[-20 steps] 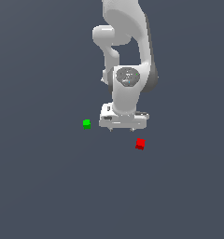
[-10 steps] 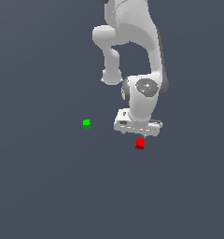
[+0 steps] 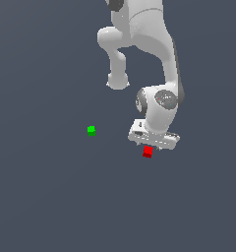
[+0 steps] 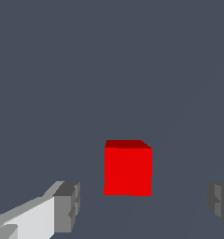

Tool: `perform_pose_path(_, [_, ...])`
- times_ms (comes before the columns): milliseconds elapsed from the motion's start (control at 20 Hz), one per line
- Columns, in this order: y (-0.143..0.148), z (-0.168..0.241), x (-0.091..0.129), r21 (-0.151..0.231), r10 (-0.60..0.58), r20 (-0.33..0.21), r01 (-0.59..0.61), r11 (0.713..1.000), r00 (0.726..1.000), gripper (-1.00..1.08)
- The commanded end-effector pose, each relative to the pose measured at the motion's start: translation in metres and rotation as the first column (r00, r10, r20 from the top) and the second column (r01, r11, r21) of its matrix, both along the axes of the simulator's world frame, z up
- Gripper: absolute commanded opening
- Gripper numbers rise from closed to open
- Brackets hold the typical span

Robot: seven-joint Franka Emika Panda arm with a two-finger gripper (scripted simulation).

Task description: Stack the red cube on top of the green cube.

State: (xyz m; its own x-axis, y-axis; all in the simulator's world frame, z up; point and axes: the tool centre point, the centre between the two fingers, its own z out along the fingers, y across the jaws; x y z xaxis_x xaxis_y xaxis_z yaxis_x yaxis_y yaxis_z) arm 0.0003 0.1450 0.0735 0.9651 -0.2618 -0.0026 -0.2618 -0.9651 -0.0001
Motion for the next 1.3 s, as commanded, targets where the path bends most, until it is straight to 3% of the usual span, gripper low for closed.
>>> perform_pose_path(0, [0.004, -0.002, 0.002, -0.001, -0.012, 0.002, 0.012, 1.000, 1.000, 1.00])
perform_pose_path(350, [0.005, -0.006, 0.002, -0.001, -0.012, 0.002, 0.012, 1.000, 1.000, 1.00])
perform_pose_path(1100, [0.006, -0.054, 0.004, -0.001, -0.017, 0.002, 0.017, 1.000, 1.000, 1.00])
perform_pose_path(1150, [0.006, -0.054, 0.004, -0.001, -0.017, 0.002, 0.017, 1.000, 1.000, -1.00])
perform_pose_path(1250, [0.006, -0.054, 0.004, -0.001, -0.017, 0.002, 0.017, 1.000, 1.000, -1.00])
